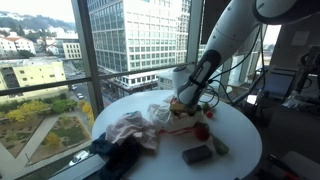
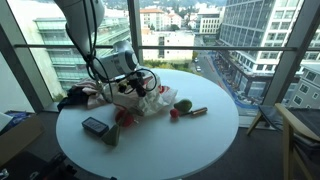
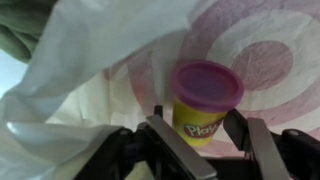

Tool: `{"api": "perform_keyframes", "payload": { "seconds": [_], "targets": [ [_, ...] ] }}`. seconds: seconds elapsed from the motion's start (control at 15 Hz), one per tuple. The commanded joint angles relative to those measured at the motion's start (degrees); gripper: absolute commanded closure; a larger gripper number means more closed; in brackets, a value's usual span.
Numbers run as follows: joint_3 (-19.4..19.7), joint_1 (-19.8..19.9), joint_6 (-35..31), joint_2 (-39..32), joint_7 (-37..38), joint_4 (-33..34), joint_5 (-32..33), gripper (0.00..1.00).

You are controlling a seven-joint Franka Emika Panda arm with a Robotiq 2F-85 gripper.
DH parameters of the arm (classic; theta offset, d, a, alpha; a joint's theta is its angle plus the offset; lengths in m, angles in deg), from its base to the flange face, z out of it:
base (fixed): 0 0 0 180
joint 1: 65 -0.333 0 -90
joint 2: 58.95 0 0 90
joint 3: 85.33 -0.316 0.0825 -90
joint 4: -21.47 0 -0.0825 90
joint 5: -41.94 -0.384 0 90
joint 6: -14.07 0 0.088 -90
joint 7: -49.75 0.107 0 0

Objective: Remove the items from the plastic, then place them on the table

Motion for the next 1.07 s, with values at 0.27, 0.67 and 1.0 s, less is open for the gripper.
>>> {"api": "perform_keyframes", "payload": {
  "seconds": [0.27,0.67,1.0],
  "targets": [
    [-0.6,0.3,7.2,3.1,-1.9,0.9,-0.9,0.83],
    [-3.2,2.8,7.9,8.7,-3.3,0.0,-3.1,0.83],
    [-6.7,5.9,11.6,17.0,-8.6,-1.8,-7.5,0.83]
  ]
}}
